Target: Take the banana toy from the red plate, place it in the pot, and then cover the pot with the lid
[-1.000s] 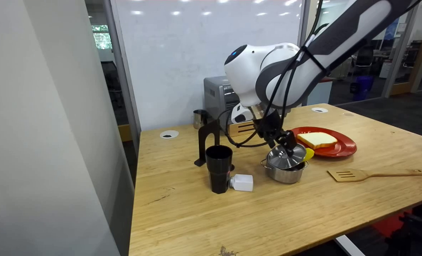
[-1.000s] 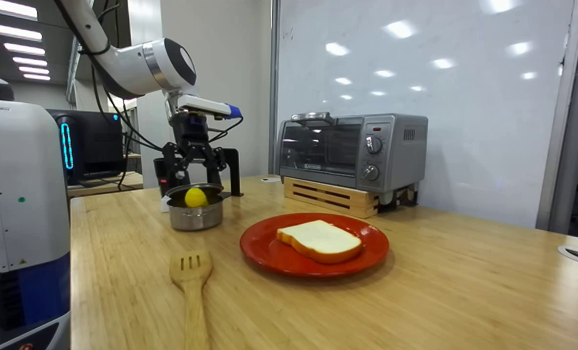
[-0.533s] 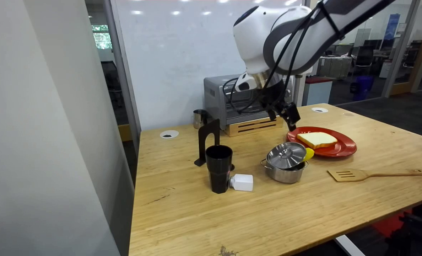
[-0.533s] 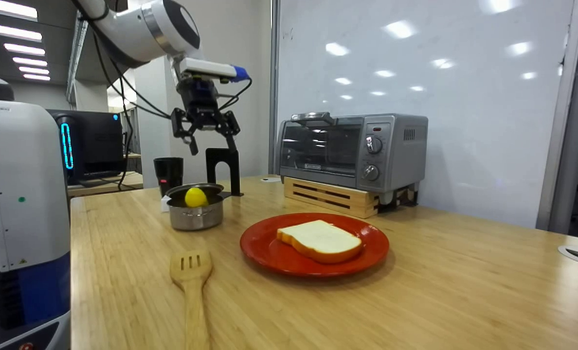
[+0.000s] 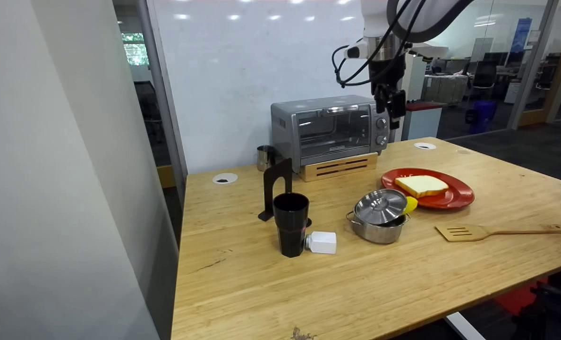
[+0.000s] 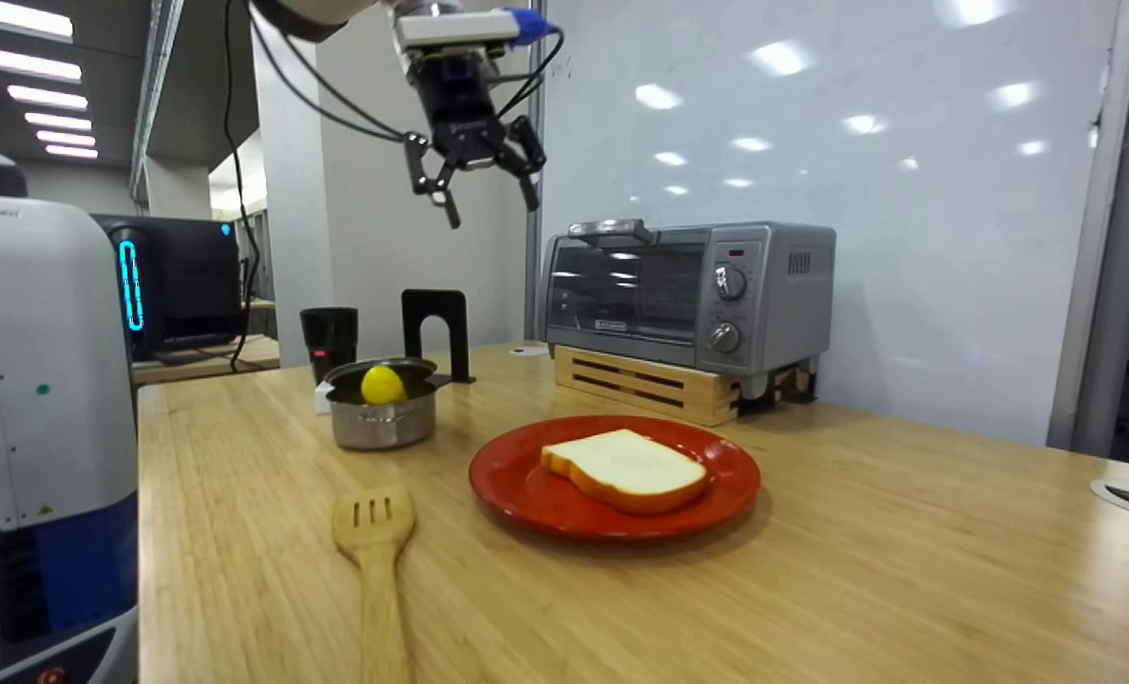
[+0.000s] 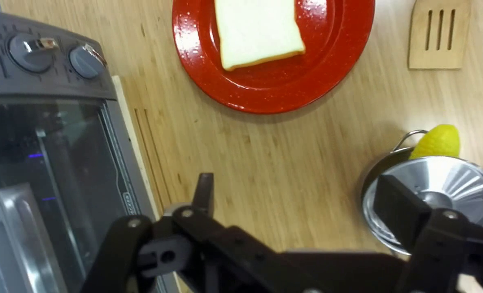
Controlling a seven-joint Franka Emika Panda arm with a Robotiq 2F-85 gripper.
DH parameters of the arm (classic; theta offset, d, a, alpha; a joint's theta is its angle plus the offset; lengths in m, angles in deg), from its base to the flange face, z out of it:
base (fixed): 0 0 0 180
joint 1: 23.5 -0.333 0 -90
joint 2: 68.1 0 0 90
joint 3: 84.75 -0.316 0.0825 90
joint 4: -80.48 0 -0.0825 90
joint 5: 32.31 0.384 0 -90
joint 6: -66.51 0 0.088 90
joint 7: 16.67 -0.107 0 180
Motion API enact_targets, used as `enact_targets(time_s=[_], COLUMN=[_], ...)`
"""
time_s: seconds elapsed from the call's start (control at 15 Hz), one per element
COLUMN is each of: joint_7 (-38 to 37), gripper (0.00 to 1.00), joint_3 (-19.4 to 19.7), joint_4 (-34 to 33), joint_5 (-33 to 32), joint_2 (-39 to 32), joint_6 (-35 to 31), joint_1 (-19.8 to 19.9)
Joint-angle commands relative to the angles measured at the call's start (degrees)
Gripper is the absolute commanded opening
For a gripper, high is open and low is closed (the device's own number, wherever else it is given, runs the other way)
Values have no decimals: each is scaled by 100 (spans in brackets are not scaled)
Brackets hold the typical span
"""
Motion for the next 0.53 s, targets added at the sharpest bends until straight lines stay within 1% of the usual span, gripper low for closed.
enact_targets(time_s=[0.0, 0.2, 0.47], joint_7=[-110, -249, -793], gripper=[100, 100, 100], joint_3=[307, 543, 692], joint_4=[190, 250, 389], joint_5=[611, 1211, 1864], joint_2=[44, 51, 76], joint_6=[-593, -855, -1267], joint_1=[383, 626, 780])
